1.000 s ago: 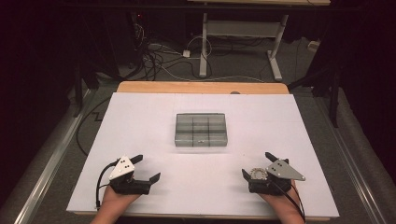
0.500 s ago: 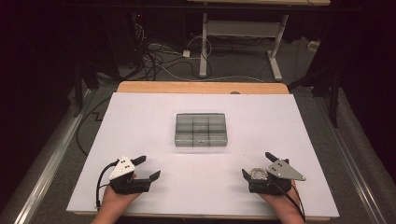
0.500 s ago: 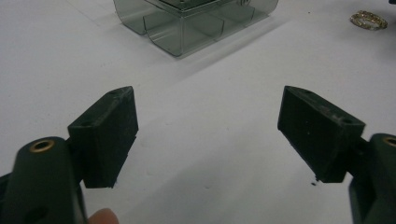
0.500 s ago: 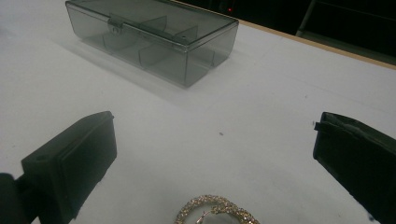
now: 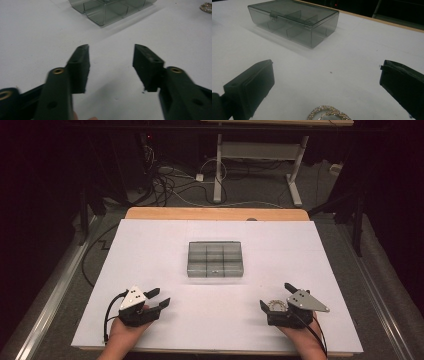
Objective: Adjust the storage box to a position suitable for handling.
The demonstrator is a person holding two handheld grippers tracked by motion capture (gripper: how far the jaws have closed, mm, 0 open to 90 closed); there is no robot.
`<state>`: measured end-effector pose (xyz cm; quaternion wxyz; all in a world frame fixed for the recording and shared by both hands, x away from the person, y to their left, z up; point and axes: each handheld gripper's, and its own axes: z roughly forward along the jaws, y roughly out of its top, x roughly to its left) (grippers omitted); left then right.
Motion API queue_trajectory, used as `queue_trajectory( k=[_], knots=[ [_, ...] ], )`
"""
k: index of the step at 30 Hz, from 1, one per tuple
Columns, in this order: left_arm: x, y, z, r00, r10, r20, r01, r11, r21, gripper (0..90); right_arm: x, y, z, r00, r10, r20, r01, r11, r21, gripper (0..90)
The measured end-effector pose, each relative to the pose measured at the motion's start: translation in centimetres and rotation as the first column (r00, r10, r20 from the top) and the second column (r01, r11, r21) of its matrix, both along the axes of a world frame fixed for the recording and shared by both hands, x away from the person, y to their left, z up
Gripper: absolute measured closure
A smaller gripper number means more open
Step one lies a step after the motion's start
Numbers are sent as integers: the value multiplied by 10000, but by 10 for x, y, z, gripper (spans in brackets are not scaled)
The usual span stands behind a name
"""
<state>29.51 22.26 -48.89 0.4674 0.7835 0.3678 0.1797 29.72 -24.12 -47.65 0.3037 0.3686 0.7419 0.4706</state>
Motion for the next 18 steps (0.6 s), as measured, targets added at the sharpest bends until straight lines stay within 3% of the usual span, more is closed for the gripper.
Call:
queue_trajectory(
  k=[5, 10, 17, 18],
  knots=[
    [0, 1, 0, 10000, -64, -25, 64, 10000, -70, 632, 0, 0, 1, 9999, -97, 45, 96, 10000, 19, 5],
    [2, 5, 0, 9992, -354, -173, 347, 9985, -430, 665, 1, -3, 2, 9999, -99, -70, 100, 9997, 233, 8],
    [2, 5, 0, 9990, -386, -210, 374, 9980, -504, 824, 1, -4, 0, 9998, -89, -156, 92, 9998, 192, 10],
    [3, 6, -1, 9991, -337, -252, 322, 9979, -554, 880, 2, -4, 0, 9998, -95, -199, 97, 9999, 133, 10]
  ],
)
